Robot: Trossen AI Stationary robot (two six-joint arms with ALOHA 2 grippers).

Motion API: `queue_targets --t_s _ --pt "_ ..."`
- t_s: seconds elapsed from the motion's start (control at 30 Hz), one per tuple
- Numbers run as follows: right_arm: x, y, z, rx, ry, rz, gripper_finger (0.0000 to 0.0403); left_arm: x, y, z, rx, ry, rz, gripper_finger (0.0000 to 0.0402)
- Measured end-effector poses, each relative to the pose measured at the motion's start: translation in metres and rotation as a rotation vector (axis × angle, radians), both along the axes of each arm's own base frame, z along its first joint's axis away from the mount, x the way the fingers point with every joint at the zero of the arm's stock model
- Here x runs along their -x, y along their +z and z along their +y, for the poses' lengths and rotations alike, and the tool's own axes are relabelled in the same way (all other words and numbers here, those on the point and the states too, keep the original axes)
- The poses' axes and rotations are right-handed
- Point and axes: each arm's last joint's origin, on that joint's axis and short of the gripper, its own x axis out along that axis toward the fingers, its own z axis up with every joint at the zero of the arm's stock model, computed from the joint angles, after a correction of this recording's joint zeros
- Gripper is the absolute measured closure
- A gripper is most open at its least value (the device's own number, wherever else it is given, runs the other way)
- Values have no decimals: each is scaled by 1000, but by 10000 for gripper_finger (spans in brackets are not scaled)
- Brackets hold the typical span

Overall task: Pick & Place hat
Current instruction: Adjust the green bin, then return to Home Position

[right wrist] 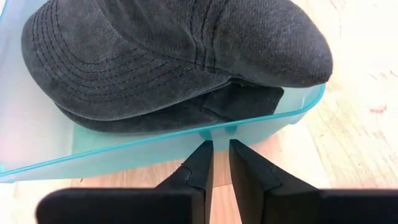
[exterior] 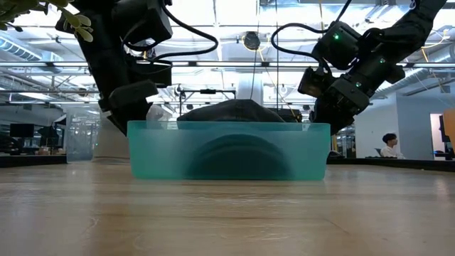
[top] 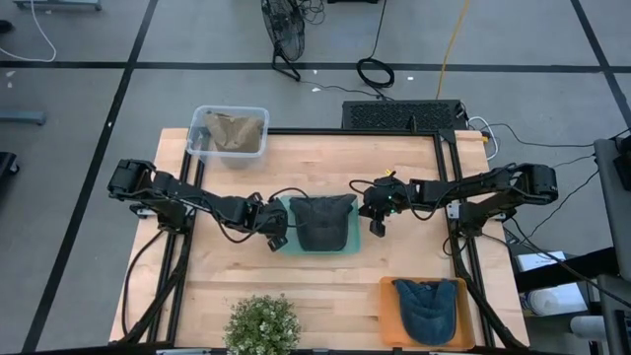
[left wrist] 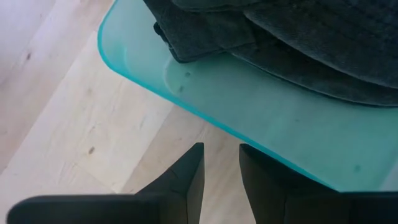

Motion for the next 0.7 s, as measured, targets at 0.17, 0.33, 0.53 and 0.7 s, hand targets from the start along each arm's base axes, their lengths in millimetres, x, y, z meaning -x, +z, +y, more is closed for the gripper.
queue_targets --t_s 0.17,0.33,0.53,0.7 --pt "0 0 0 1 -1 0 358 1 0 -2 -10 -23 15 288" --pt "0 0 0 -6 -6 0 358 7 -2 -3 -20 -33 83 258" --pt "4 -2 1 -17 -7 42 358 22 -5 0 -39 -11 233 178" --pt "10 5 1 -9 -16 57 358 33 -4 1 -49 14 350 134"
